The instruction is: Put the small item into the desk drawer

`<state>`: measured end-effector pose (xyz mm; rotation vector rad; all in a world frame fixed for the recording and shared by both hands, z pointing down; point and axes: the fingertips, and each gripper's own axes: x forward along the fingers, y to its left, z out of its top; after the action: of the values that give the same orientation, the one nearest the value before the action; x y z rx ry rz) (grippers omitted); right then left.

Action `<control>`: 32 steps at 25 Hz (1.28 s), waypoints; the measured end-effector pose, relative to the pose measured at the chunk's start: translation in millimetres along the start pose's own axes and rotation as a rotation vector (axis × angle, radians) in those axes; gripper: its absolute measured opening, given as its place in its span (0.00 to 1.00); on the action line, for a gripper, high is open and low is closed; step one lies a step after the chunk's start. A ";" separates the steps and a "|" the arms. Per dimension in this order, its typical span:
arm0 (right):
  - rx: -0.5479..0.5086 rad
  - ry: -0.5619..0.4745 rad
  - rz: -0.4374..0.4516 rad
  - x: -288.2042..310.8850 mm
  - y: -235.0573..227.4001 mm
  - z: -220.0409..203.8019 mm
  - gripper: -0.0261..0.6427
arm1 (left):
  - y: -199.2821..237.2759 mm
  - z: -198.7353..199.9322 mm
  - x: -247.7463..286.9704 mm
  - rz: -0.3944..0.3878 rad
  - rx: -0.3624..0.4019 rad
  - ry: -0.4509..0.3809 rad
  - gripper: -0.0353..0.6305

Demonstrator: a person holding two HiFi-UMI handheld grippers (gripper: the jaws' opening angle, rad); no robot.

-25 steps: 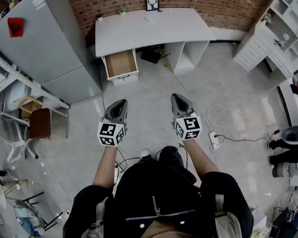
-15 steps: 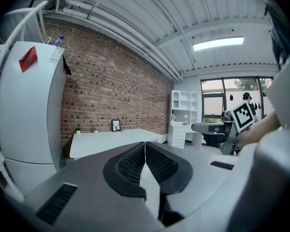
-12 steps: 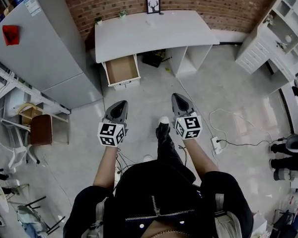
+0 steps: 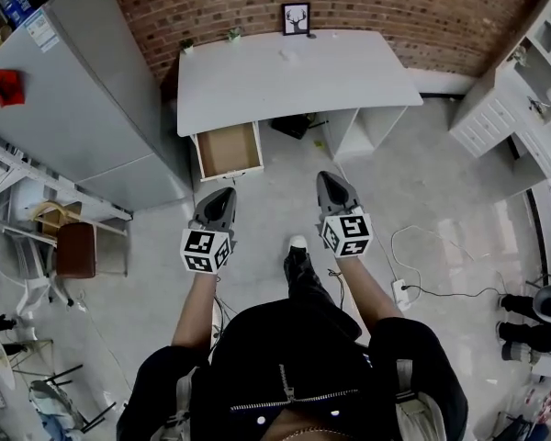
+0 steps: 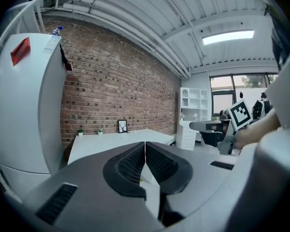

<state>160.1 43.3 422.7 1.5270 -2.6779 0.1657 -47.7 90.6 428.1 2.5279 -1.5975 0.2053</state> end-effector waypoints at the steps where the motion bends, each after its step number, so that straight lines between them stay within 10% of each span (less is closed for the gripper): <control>1: -0.001 0.001 0.007 12.8 -9.0 2.0 0.05 | 4.4 3.6 12.6 0.008 -0.001 -0.002 0.09; 16: -0.058 -0.014 0.130 185.1 -131.7 58.6 0.05 | 50.8 64.7 191.7 0.104 -0.022 -0.039 0.09; 32: -0.038 -0.025 0.094 255.6 -184.6 59.1 0.05 | 79.2 74.2 296.8 0.033 -0.003 -0.019 0.09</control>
<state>189.1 -275.5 401.8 1.4037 -2.7567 0.1000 9.9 -219.9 416.0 2.5100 -1.6459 0.1826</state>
